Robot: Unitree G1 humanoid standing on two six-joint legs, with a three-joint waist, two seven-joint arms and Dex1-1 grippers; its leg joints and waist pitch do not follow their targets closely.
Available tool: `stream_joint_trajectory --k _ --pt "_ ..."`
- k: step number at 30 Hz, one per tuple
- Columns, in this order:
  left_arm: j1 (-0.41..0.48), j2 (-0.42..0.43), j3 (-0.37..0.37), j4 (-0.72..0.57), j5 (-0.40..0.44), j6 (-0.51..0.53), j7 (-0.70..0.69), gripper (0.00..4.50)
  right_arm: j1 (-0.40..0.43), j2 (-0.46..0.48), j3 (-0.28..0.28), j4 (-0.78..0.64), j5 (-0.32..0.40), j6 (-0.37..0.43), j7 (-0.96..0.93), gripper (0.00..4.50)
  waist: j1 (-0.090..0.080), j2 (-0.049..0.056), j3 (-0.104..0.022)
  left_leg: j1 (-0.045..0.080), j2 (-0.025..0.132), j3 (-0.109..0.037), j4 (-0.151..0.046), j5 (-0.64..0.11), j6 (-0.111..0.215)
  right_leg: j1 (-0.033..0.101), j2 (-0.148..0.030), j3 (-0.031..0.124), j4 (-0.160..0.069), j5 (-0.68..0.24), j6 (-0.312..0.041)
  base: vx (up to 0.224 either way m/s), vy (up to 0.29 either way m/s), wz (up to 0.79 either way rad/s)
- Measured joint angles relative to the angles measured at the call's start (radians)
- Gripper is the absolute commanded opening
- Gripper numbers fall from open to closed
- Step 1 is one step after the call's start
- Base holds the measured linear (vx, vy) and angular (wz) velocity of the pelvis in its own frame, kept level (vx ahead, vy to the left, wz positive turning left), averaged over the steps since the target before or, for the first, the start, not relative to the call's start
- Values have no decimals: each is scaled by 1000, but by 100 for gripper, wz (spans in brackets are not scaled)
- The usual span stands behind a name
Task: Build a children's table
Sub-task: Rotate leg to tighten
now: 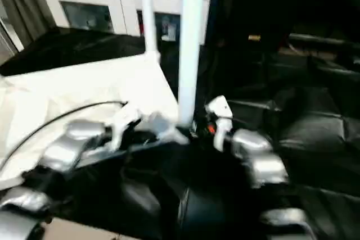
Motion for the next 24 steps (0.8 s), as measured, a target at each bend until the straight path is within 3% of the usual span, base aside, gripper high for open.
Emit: stream_joint_trajectory --k 8,16,24 --pt "14 40 -22 -26 -19 8 -110 0 5 -37 51 -12 13 56 103 305 13 -3 2 0 0 0 3 0 0 1 -1 1 1 1 -1 0 0 0" --pt "14 29 -23 -20 -16 -7 -85 0 13 -34 50 -37 -3 40 86 252 21 -5 2 1 0 0 4 0 0 1 -1 1 3 1 -1 0 0 0" --pt "-93 -120 0 160 49 -24 214 0 -15 100 -50 68 -65 -53 -350 210 6 -5 2 8 -1 -3 6 1 0 9 -2 3 -1 2 0 0 0 0"
